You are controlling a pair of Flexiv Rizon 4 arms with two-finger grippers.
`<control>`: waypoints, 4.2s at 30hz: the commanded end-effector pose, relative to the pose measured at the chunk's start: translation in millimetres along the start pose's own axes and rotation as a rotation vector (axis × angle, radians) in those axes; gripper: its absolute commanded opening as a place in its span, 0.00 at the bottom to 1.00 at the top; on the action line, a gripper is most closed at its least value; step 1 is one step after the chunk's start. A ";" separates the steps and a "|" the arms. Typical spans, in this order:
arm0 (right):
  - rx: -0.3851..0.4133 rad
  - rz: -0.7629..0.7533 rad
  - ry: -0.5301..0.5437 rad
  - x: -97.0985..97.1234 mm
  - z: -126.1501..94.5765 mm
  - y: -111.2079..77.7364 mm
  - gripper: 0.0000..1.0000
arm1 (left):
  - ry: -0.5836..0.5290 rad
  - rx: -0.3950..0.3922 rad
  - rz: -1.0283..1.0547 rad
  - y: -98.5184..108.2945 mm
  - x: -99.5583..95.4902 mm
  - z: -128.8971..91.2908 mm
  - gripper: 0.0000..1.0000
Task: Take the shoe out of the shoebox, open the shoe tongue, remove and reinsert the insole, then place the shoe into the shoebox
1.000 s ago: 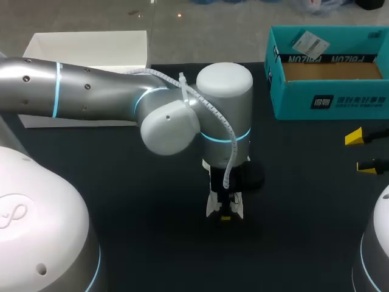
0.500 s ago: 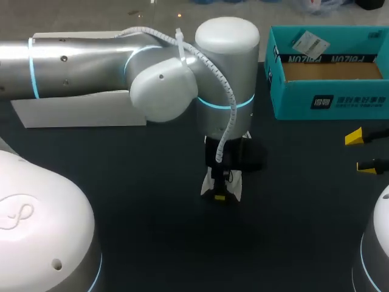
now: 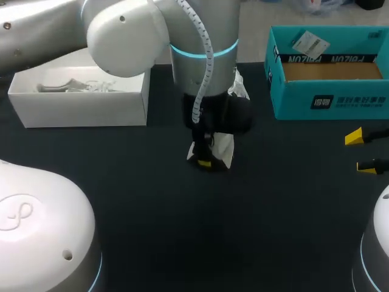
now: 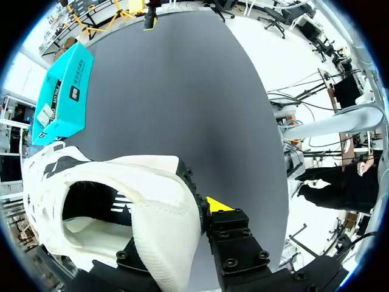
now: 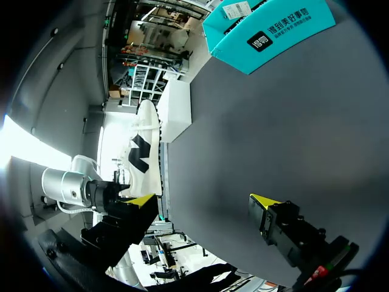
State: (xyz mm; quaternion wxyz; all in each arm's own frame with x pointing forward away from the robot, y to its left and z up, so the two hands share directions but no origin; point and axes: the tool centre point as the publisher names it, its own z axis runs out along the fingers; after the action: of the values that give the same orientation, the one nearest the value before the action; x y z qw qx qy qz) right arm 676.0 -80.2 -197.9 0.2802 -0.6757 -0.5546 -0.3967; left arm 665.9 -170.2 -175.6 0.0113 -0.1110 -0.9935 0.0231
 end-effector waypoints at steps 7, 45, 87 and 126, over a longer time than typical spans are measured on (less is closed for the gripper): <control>-0.002 0.001 -0.003 0.1 -0.1 -1.5 1.00 | -0.066 -0.019 -0.027 15.6 4.5 -28.7 0.00; -0.002 0.001 -0.003 0.1 -0.1 -1.5 1.00 | -0.023 0.002 -0.050 199.9 -22.8 -41.1 0.00; -0.002 0.001 -0.003 0.1 -0.1 -1.5 1.00 | 0.074 -0.035 -0.393 459.5 -199.8 -51.0 0.00; -0.002 0.001 -0.003 0.1 -0.1 -1.5 1.00 | 0.004 -0.092 -0.285 554.0 -288.6 -33.5 0.00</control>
State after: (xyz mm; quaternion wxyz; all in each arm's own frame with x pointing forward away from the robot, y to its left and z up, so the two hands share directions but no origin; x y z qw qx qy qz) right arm 676.0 -80.2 -197.9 0.2802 -0.6757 -0.5546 -0.3966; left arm 1049.7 298.1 -174.6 -0.0022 0.0288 -0.9993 -0.0254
